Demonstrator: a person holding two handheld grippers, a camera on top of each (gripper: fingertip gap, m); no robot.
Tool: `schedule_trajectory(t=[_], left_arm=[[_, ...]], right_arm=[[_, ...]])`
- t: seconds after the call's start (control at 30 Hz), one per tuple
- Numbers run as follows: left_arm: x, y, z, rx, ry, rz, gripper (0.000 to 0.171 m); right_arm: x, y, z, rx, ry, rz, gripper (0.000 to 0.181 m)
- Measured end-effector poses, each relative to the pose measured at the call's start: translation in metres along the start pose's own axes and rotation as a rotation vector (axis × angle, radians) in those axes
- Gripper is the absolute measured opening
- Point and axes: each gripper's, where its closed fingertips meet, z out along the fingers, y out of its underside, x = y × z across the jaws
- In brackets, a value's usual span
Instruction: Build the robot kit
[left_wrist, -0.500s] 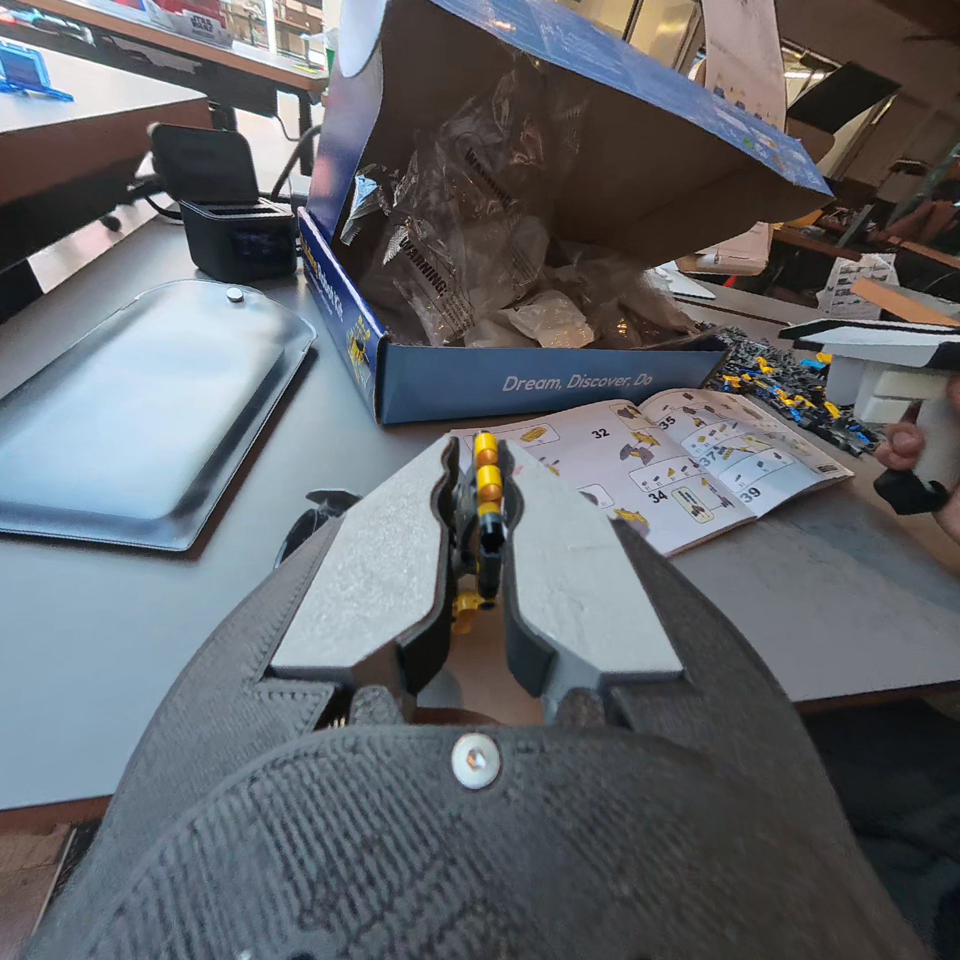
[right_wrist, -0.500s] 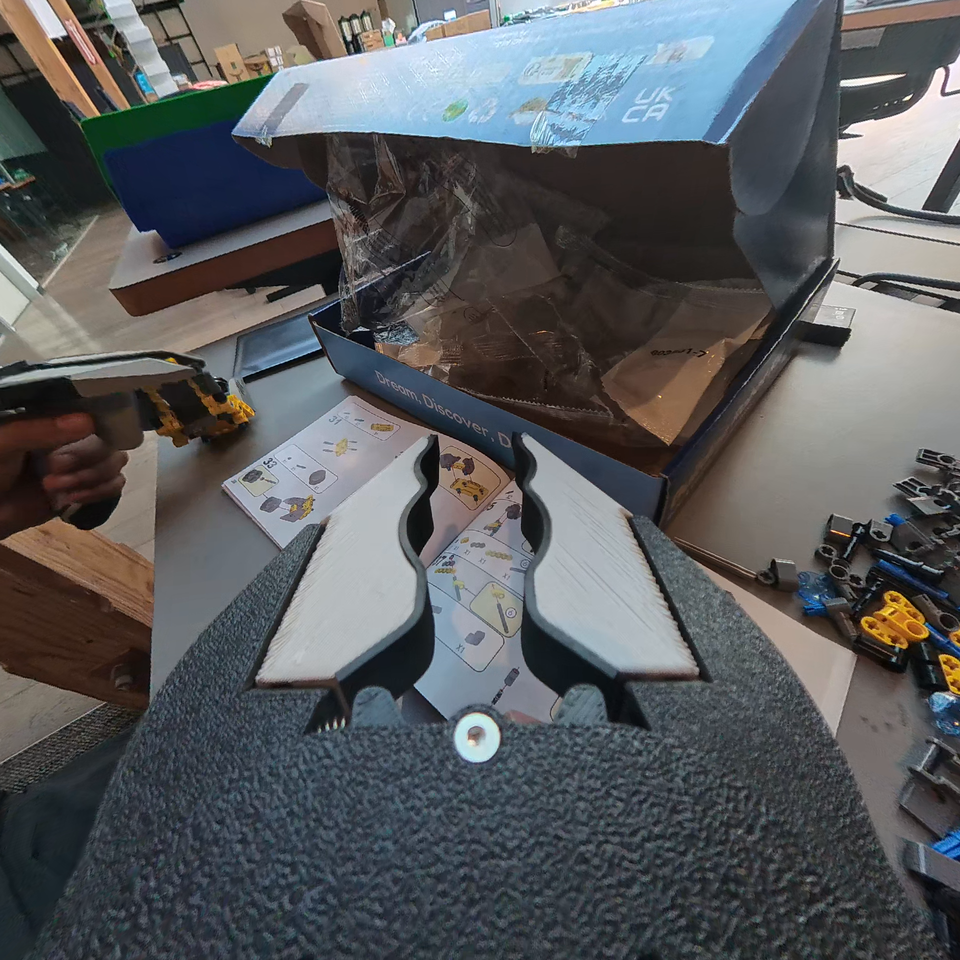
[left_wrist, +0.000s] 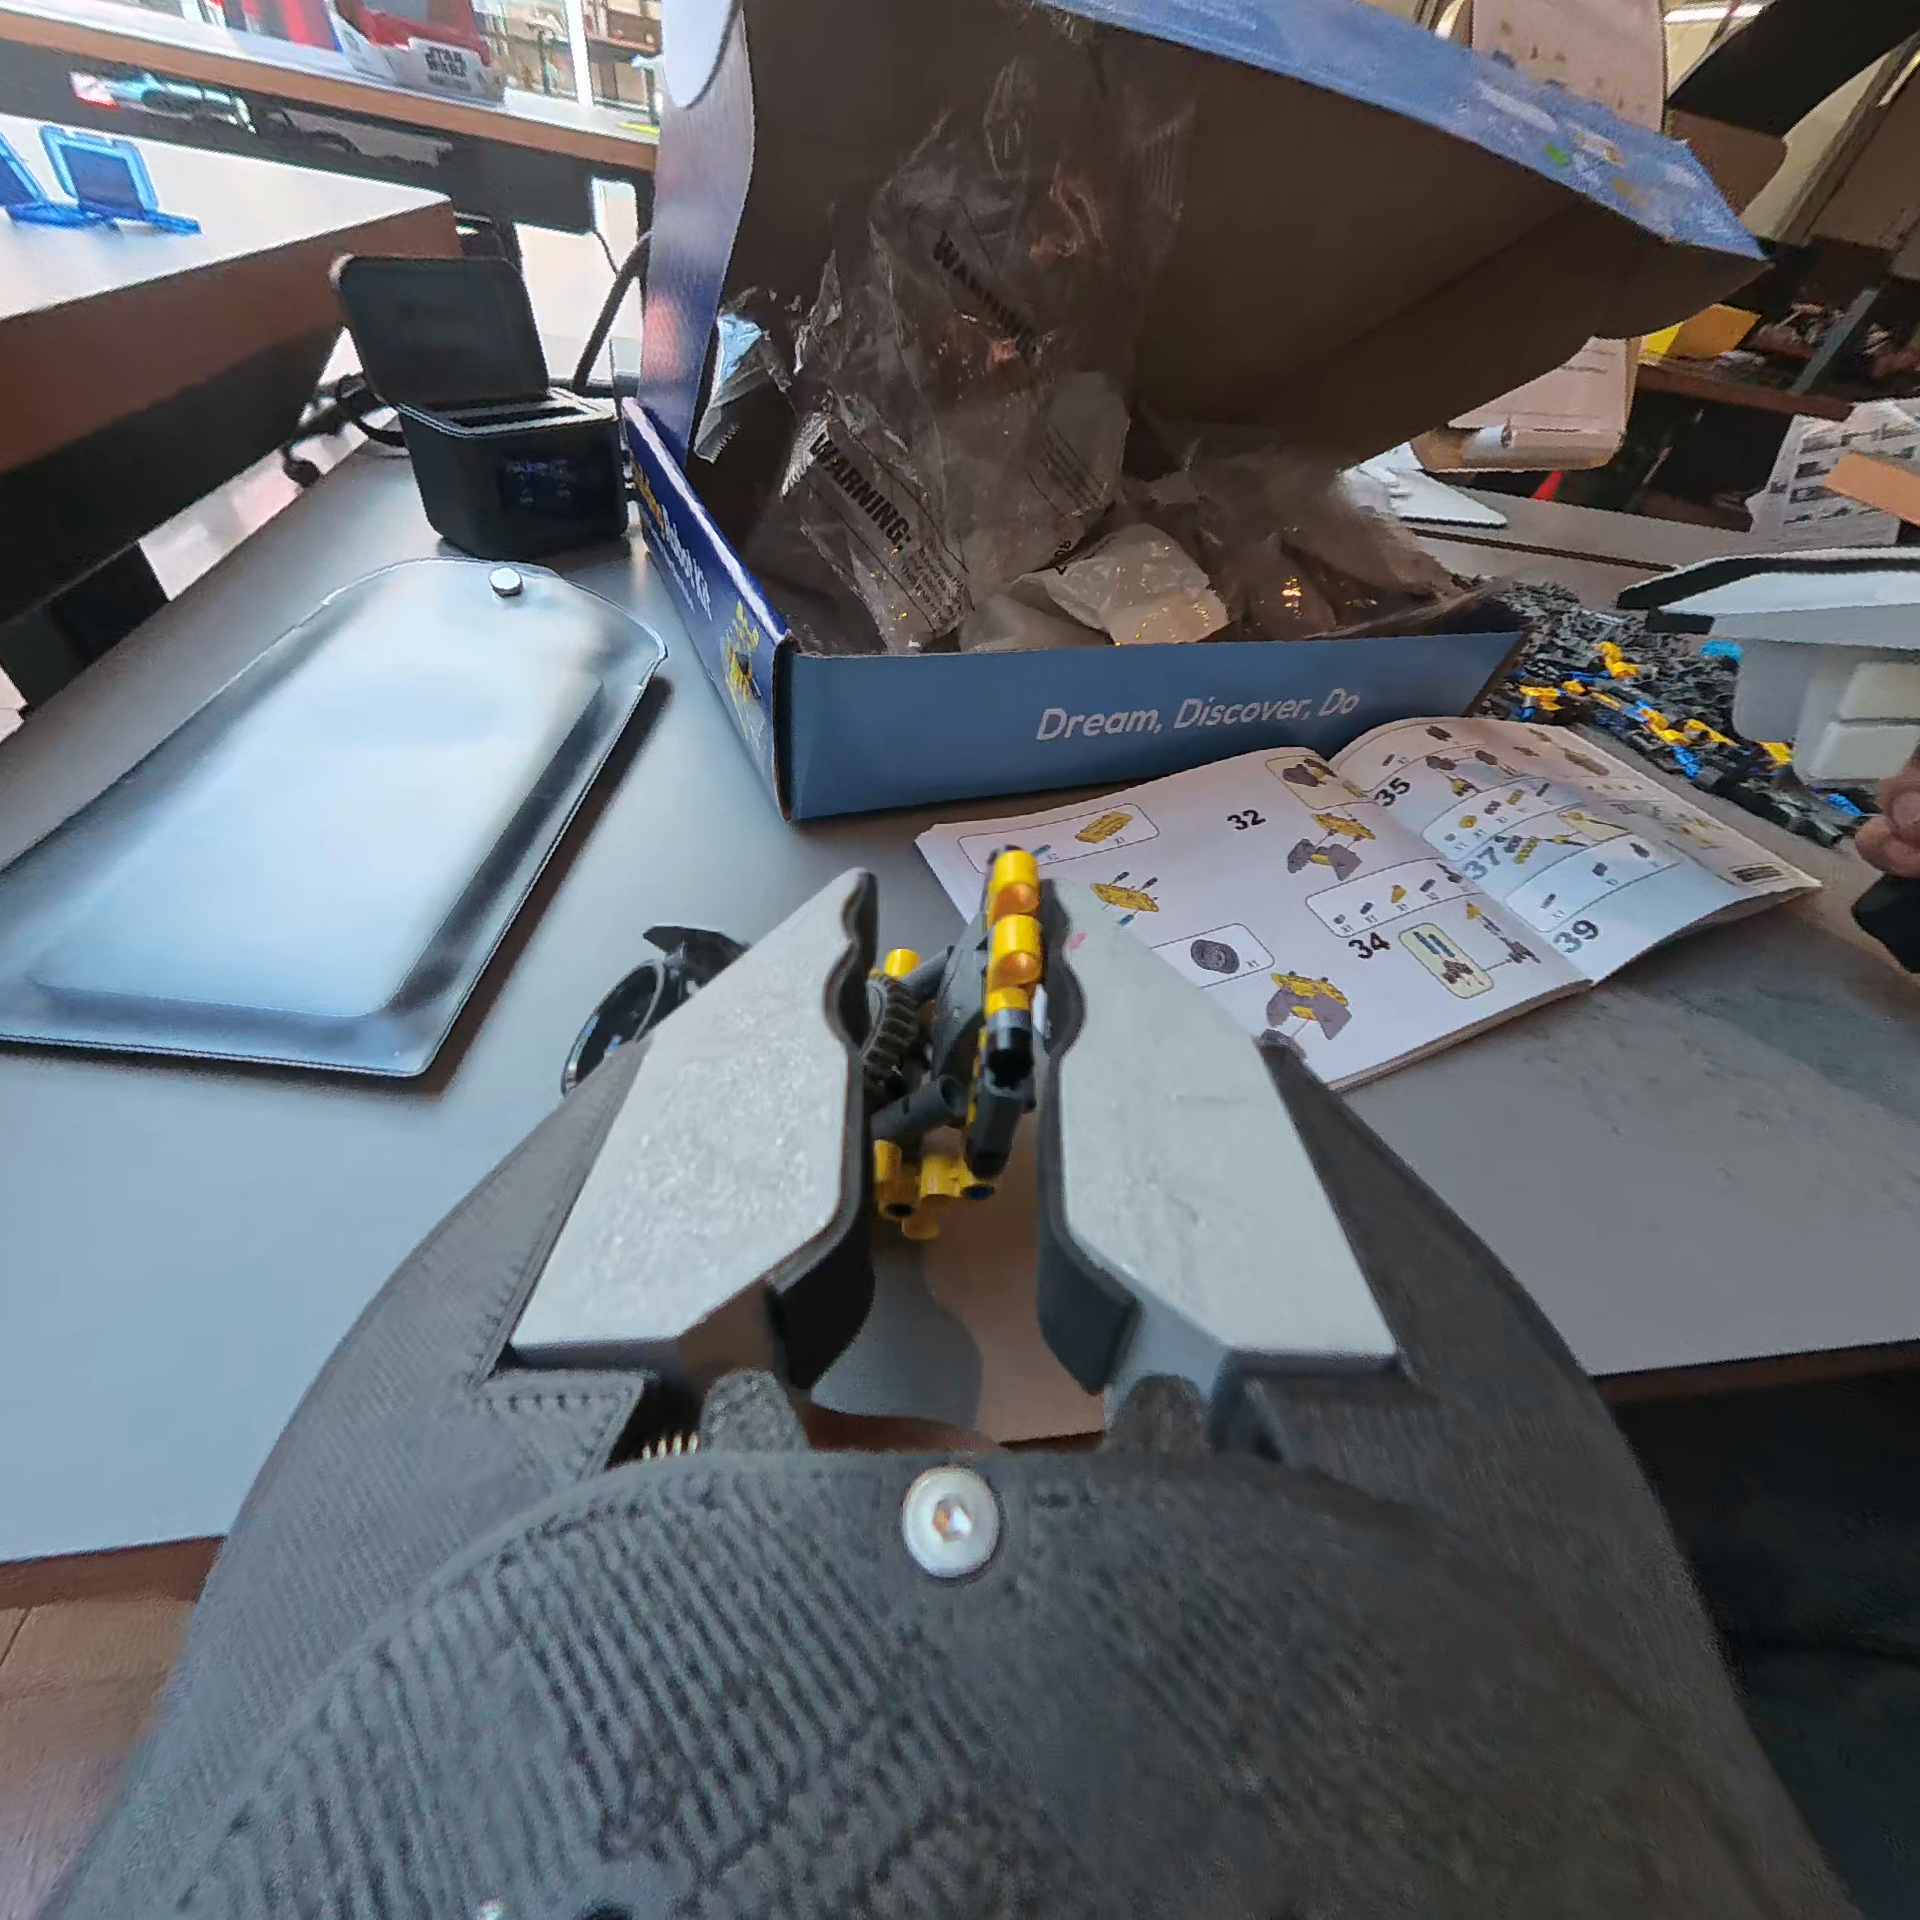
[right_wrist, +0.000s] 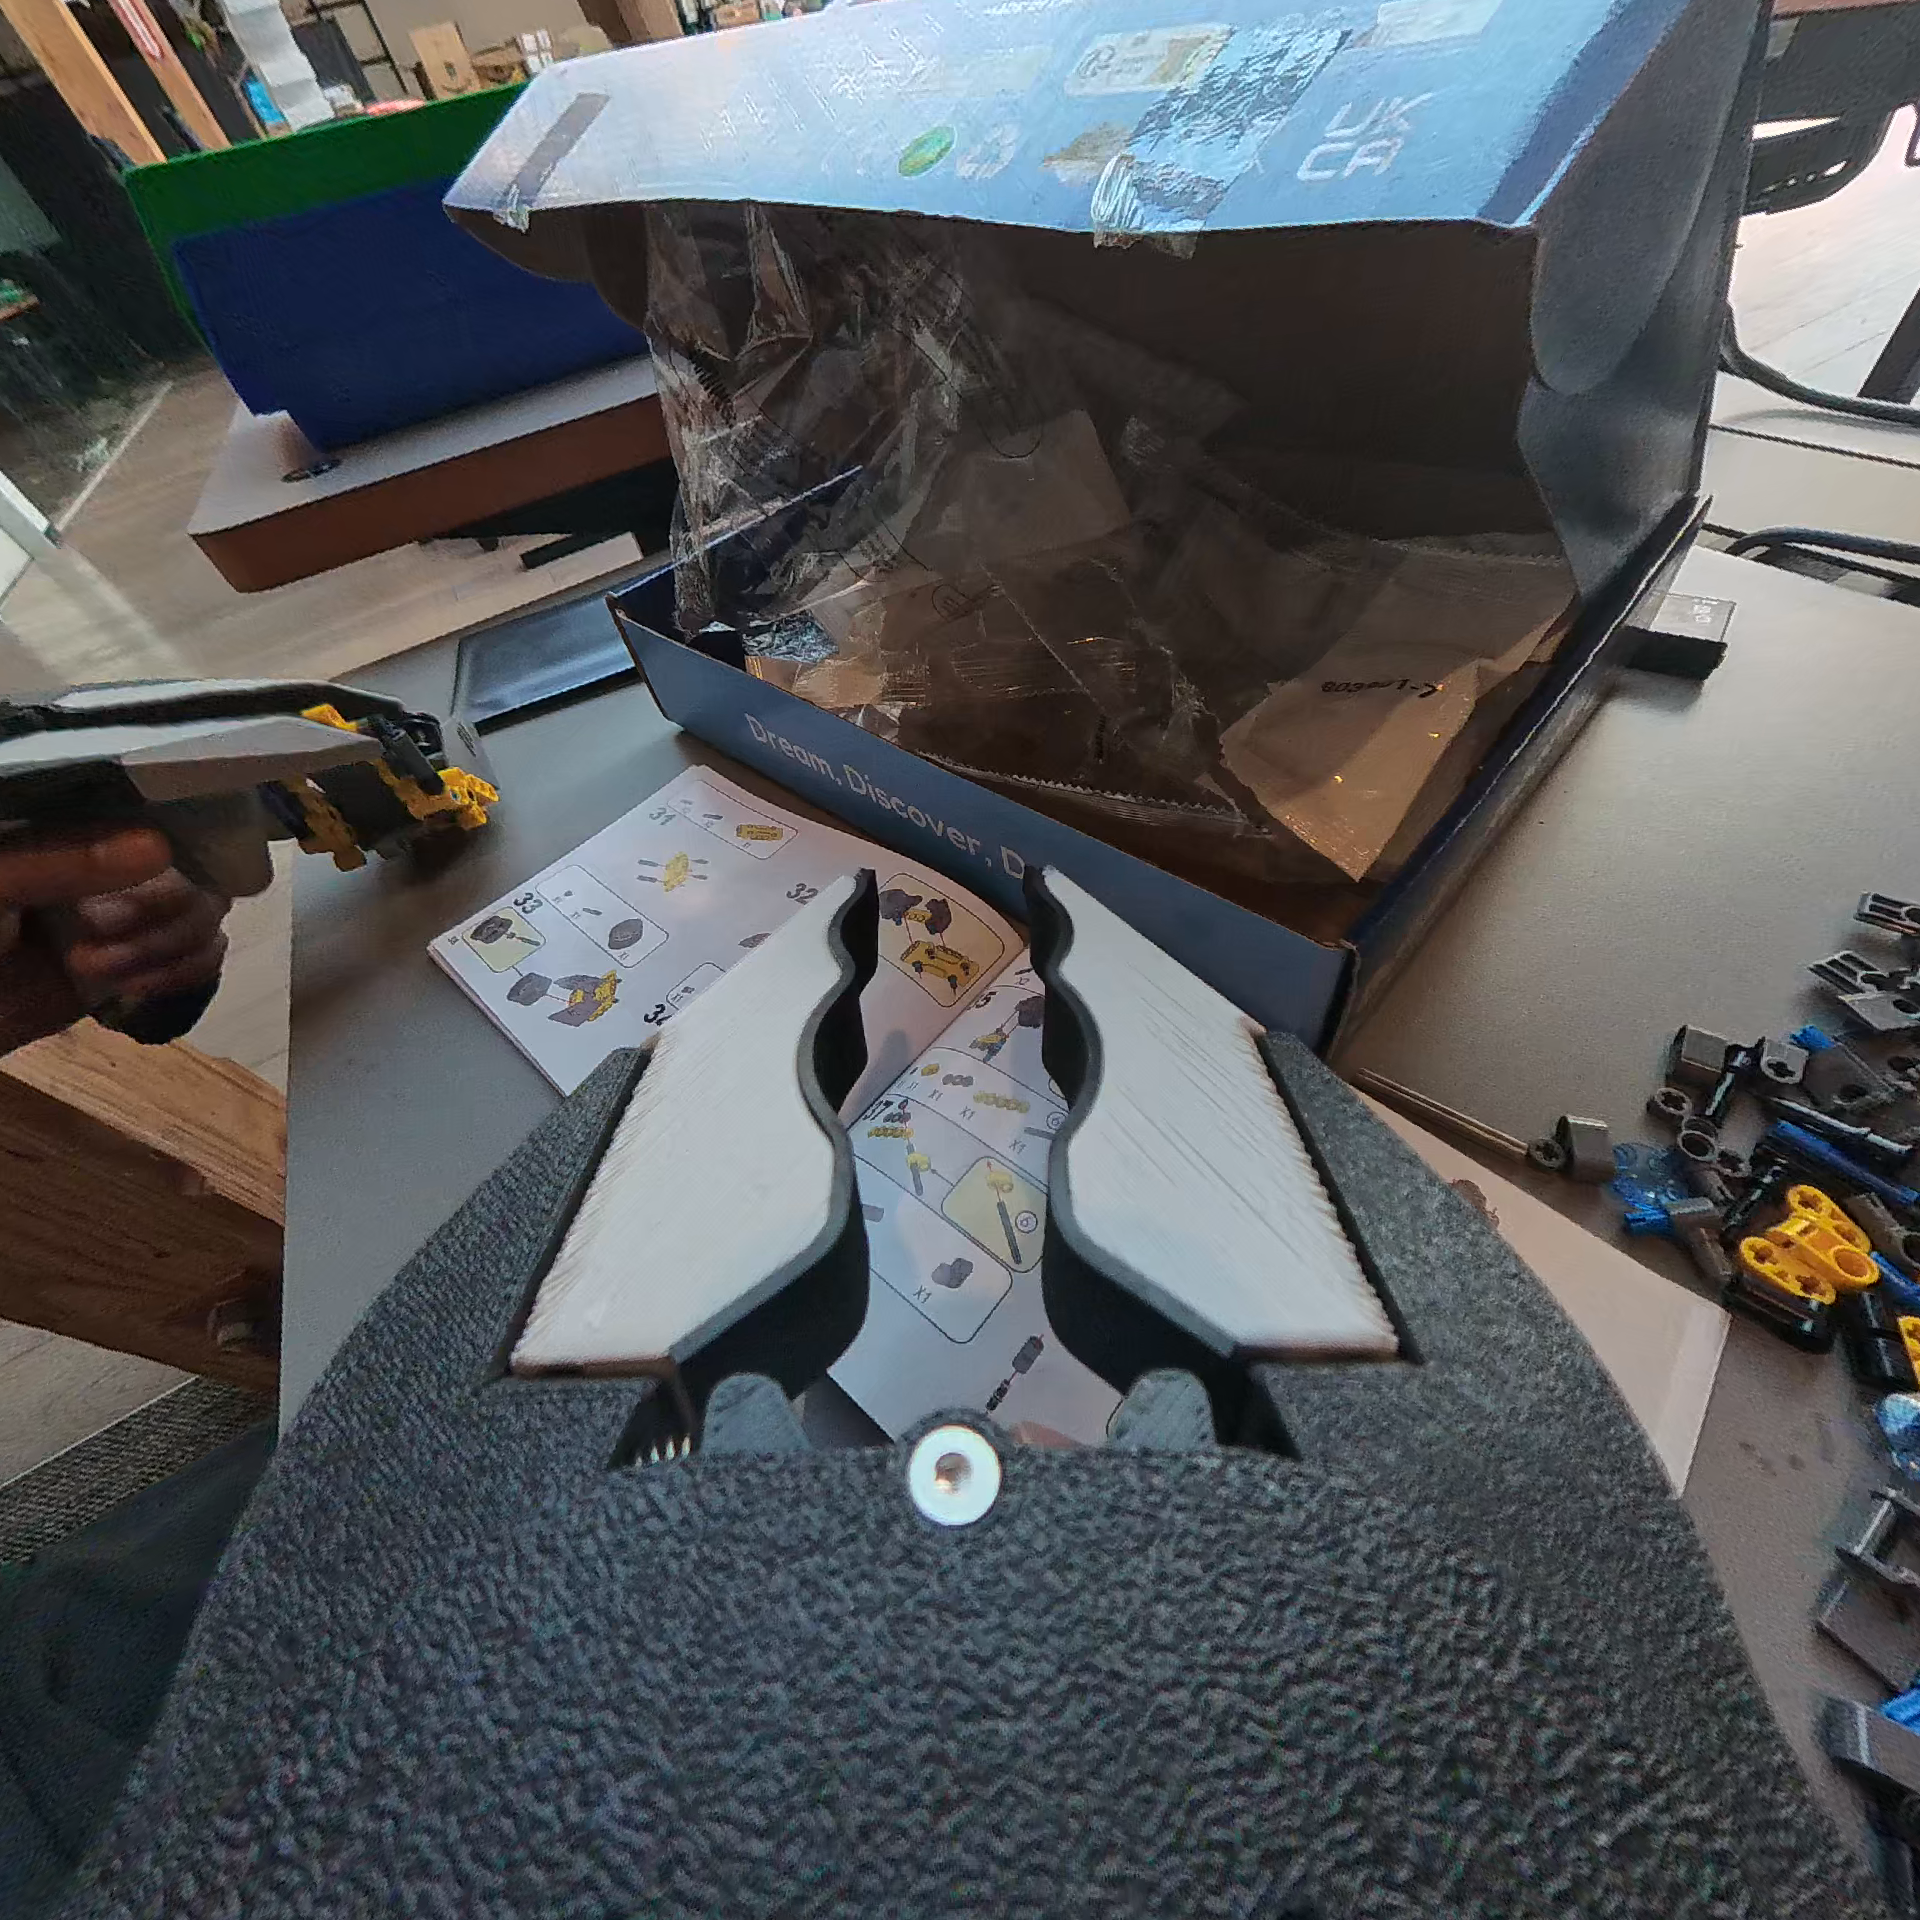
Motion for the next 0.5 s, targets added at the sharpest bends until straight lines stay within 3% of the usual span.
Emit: schedule_trajectory(t=[0.03, 0.17, 0.27, 0.37, 0.5], left_arm=[[0.001, -0.001, -0.001, -0.001, 0.013, 0.003, 0.009], [-0.006, -0.004, -0.005, -0.048, 0.023, -0.032, 0.007], [-0.014, -0.012, -0.007, -0.087, 0.096, -0.153, 0.007], [-0.015, -0.017, -0.009, -0.137, 0.263, -0.281, 0.006], [0.006, -0.033, -0.028, -0.111, 0.647, -0.462, 0.006]], right_arm=[[0.000, 0.000, 0.000, 0.000, -0.001, 0.000, 0.028], [-0.001, 0.002, 0.001, -0.006, -0.002, 0.001, 0.028], [-0.003, 0.002, 0.002, -0.010, -0.009, -0.003, 0.028], [-0.004, 0.001, 0.001, -0.003, -0.014, -0.005, 0.028], [-0.008, -0.002, -0.001, 0.014, -0.035, -0.001, 0.028]])
